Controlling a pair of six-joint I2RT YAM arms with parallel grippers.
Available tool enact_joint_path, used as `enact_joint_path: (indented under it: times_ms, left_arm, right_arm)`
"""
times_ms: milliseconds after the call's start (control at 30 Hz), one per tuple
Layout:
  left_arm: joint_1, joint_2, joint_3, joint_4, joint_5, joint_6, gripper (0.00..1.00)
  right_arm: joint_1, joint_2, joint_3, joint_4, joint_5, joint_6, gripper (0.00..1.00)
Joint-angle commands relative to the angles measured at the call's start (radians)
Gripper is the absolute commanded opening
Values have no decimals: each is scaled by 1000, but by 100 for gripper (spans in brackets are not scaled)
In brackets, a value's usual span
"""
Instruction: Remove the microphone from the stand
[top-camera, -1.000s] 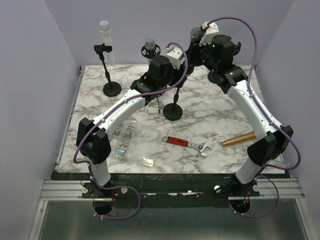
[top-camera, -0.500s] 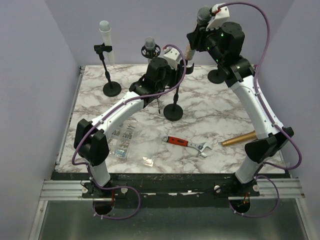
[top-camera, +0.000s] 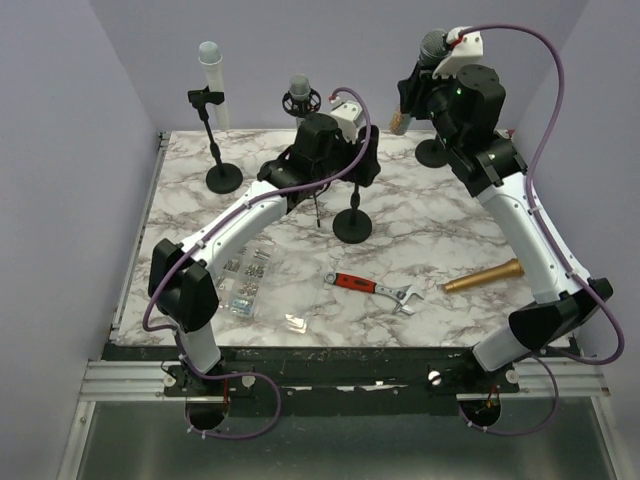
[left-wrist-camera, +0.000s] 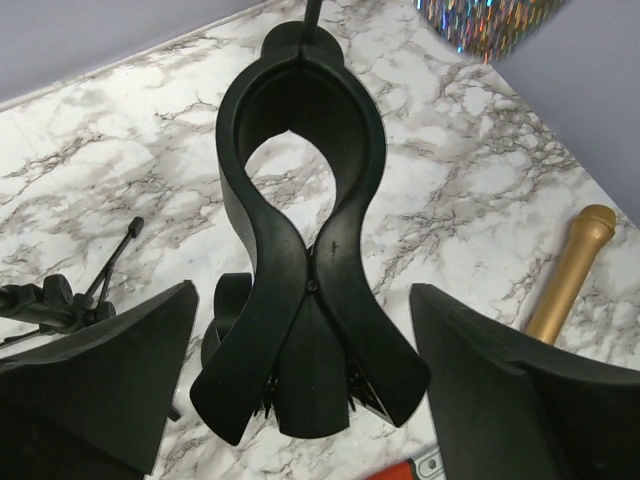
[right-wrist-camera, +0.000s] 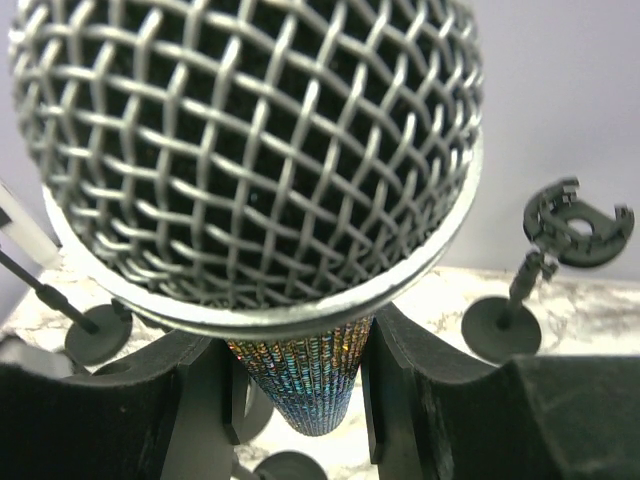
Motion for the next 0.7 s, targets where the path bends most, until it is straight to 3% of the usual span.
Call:
enact_joint_path:
  times_ms: [0,300,500,667]
  left_arm:
    - [11,-15,126,-124,94,-59,99]
    - [74,-6,247,-261,272,-183,99]
    - [92,-82,248,-316,278,-164,99]
    - [107,-188,223,-356,230,-87,99]
  right_arm:
    - [6,-103,-115,50,78,61,1]
    - [6,-201,-266,66,170,98,1]
    - [0,-197,-355,16,277,187,1]
    - [-69,-208,-478,-40,254,333,1]
